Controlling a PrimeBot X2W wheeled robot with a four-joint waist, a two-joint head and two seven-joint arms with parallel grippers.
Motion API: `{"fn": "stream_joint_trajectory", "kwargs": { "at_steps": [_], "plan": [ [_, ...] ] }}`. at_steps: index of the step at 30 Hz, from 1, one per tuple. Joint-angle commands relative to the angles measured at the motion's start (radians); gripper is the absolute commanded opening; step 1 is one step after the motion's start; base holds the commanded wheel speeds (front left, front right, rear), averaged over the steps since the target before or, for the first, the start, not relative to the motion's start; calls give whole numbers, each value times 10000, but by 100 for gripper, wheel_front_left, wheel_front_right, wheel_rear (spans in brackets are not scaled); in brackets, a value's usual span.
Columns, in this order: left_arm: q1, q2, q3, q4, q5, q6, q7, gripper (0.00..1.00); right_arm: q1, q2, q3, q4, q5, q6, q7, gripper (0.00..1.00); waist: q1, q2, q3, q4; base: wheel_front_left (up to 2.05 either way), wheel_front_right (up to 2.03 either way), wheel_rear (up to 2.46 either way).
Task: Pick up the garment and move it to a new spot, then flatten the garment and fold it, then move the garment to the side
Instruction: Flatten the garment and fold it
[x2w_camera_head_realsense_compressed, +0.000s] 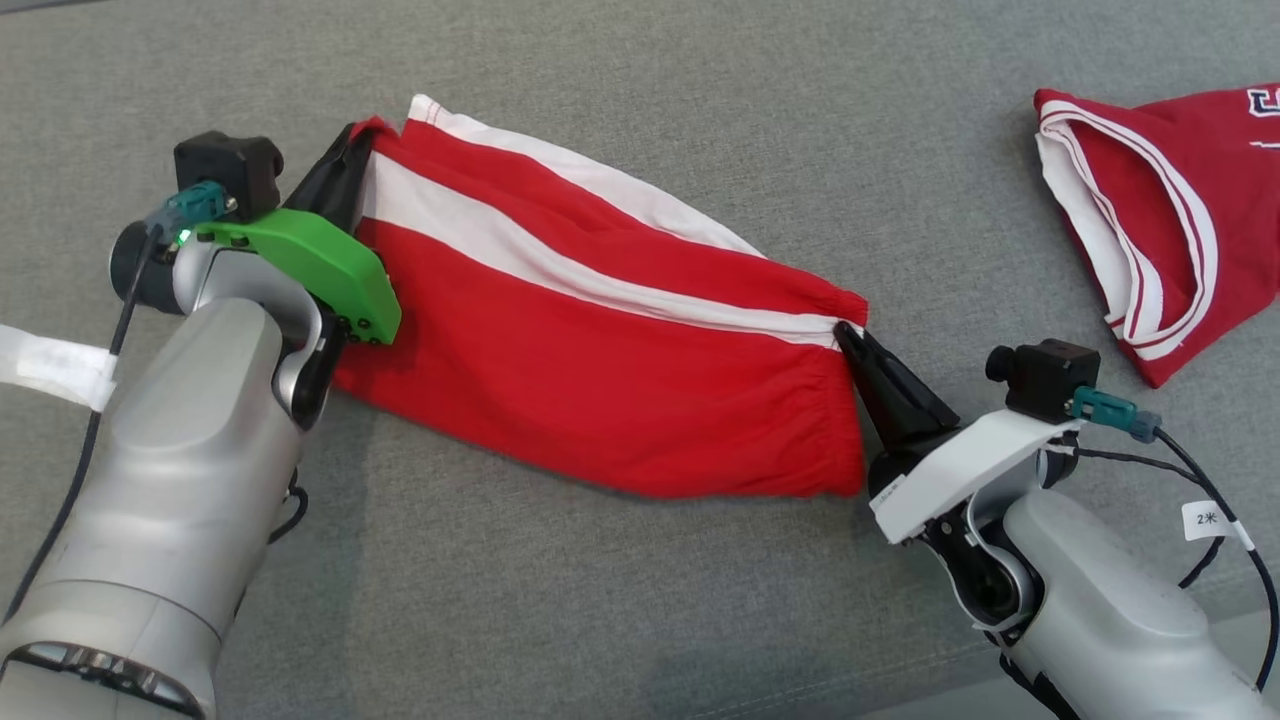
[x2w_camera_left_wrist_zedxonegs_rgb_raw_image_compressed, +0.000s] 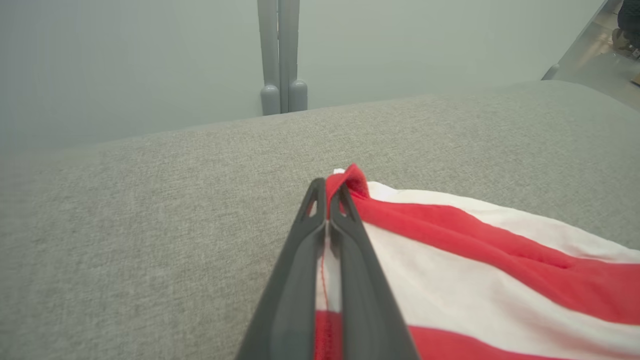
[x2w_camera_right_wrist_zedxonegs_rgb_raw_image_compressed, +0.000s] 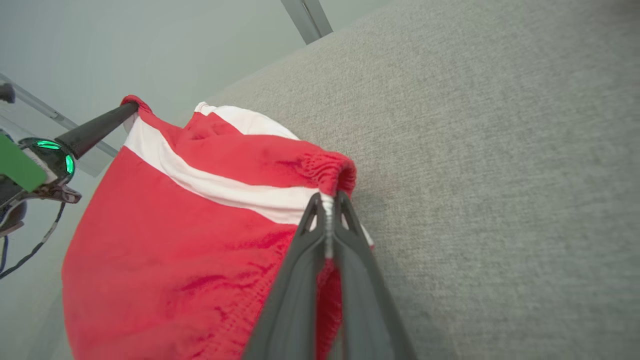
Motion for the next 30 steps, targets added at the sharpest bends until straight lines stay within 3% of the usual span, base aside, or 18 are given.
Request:
{"fn": "stream_joint_trajectory", "kwargs": {
  "at_steps": [1, 7, 16, 17, 18, 19, 23, 30],
  "plan": [
    [-349, 1, -44, 190, 38, 33, -27, 0, -102, 46, -84, -9, -74, -16, -23, 0, -1, 0, 510, -461, 0, 0, 0],
    [-1273, -48, -143, 946, 240, 33, -27, 0, -86, 413, -1053, -188, -640, -16, -23, 0, -1, 0, 833, -631, 0, 0, 0],
    [-1630, -225, -272, 1702, 427, 33, -27, 0, -174, 764, -940, -156, -918, -16, -22, 0, -1, 0, 1005, -763, 0, 0, 0],
    [-1631, -235, -270, 1745, 406, 33, -27, 8, -186, 779, -872, -121, -888, -16, -22, 18, -1, 0, 1012, -763, 0, 0, 0],
    [-1635, -240, -271, 1782, 400, 33, -27, 45, -209, 776, -856, -95, -869, -14, -22, 65, -1, 0, 1015, -760, 0, 0, 0],
    [-1649, -235, -227, 1757, 399, 33, -27, 100, -226, 781, -918, -90, -895, -12, -22, 100, -1, 0, 1014, -753, 0, 0, 0],
    [-1411, -202, 76, 1441, 514, 62, -27, 100, -82, 811, -1715, -178, -1578, -12, -22, 100, -1, 0, 919, -664, 0, 0, 0],
    [-556, -130, 762, 717, 743, 192, -26, 100, 644, 1230, -3953, -639, -4007, -12, -23, 100, -1, 0, 473, -461, 0, 0, 0]
  ]
}}
